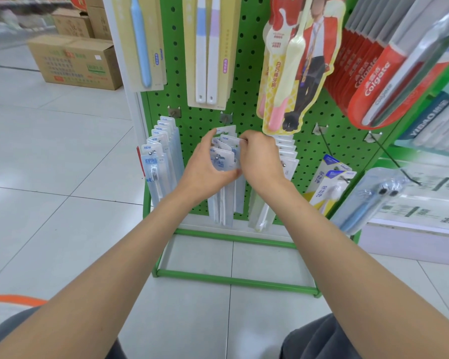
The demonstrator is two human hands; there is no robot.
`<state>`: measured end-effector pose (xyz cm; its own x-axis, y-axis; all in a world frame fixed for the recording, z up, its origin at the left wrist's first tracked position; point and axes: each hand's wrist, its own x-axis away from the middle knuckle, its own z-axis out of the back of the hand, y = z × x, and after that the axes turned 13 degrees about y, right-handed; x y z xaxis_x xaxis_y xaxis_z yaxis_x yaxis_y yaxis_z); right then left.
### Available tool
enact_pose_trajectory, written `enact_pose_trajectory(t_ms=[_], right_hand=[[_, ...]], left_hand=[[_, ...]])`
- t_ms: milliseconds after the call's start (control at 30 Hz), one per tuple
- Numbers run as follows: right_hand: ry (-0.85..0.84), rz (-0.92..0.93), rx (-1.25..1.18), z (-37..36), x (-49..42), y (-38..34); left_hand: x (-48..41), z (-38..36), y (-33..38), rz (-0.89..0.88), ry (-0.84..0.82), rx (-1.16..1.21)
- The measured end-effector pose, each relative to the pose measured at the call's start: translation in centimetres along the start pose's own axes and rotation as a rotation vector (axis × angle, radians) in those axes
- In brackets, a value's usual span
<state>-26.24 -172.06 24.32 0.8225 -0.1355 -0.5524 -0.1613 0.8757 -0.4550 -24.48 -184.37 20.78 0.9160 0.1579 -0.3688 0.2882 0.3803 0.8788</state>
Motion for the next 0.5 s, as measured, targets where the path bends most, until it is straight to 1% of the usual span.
enact_pose_trajectory(t_ms=[100, 233, 367, 400, 500], right_hand=[[0.038, -0.003, -0.113, -0.4, -0.1, 0.0], [-0.023, -0.085, -0.274, -0.6, -0.2, -0.2], [-0.177, -0.166, -0.289, -0.4, -0.7, -0.7], [-0.194, -0.188, -0.293, -0.4, -0.8, -0.7], [-0.160, -0.267, -0.336, -0.6, -1.1, -0.6]], left_hand=[[-0.1, 0.0, -0.2, 0.046, -0.001, 0.052], [-0.3, 0.4, -0.6, 0.078, -0.006, 0.065], [-0.6, 0.8, -0.7, 0.097, -0.002, 0.068], [-0.6, 0.9, -0.7, 0.094, -0.007, 0.062], [-0.6, 1.0, -0.7, 0.087, -0.015, 0.059]])
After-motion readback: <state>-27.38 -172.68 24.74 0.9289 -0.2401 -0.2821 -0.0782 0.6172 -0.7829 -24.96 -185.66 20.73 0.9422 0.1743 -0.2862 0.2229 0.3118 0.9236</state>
